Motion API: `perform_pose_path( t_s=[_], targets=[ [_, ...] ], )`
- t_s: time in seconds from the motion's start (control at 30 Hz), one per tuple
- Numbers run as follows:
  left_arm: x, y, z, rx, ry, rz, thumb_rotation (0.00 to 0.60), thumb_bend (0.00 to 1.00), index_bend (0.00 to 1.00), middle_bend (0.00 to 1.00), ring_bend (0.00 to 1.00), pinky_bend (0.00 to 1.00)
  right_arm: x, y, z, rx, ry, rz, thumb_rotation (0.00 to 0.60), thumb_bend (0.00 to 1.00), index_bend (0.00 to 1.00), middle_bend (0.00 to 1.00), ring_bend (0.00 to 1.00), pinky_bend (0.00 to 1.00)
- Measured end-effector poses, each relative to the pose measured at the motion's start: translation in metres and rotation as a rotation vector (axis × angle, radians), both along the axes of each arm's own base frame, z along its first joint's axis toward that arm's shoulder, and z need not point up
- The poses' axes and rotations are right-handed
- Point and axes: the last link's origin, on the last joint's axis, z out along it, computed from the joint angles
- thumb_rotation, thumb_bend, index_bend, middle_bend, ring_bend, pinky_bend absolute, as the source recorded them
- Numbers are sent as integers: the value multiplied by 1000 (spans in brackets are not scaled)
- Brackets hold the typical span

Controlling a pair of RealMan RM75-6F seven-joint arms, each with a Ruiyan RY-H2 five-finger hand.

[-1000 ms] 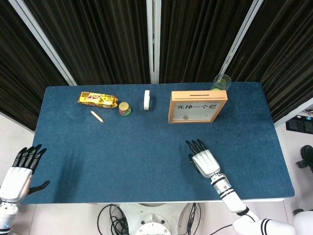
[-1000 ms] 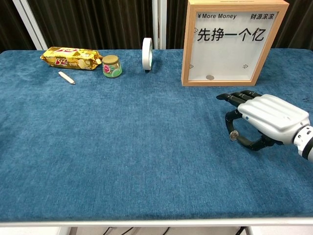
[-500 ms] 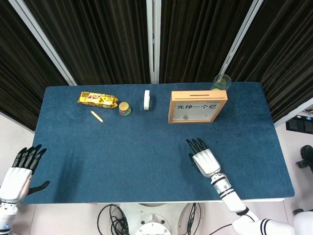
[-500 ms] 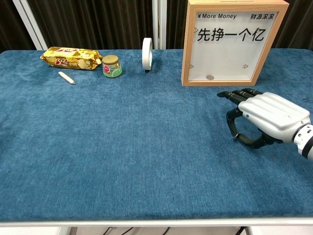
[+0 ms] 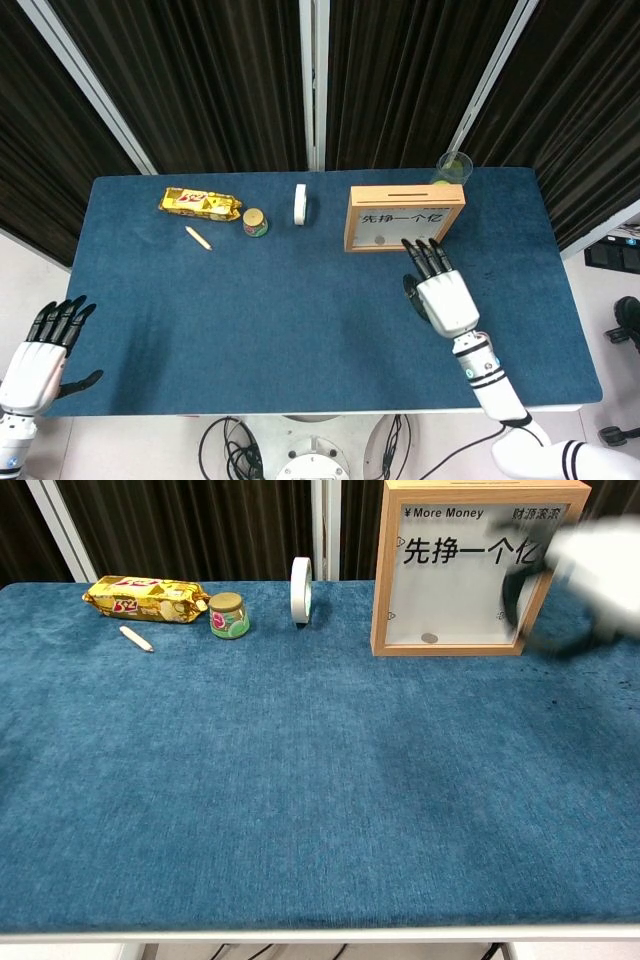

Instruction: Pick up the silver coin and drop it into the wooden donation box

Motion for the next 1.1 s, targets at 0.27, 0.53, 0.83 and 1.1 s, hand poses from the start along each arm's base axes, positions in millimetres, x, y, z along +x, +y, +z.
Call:
perform_pose_path(
  t_s=[0.27, 0.53, 0.83, 1.1],
  targets=[
    [1, 1, 0, -7, -5, -6, 600, 113, 72, 0, 0, 0, 44, -37, 81, -204, -43, 22, 600, 360, 751, 23, 0, 0],
    [0, 0, 1, -11, -12, -5, 600, 113, 72, 0, 0, 0, 68, -84, 101, -257, 9, -88, 600, 362, 765, 29, 0, 0],
    [1, 3, 2, -18, -12, -11, 600, 113, 72, 0, 0, 0, 70, -130, 86, -235, 118, -282, 600, 362, 769, 30, 0, 0],
    [0, 3, 1, -22, -15, -11, 600, 112, 72, 0, 0, 0, 75, -146, 61, -150, 105, -421, 600, 362, 770, 30, 0, 0]
  ],
)
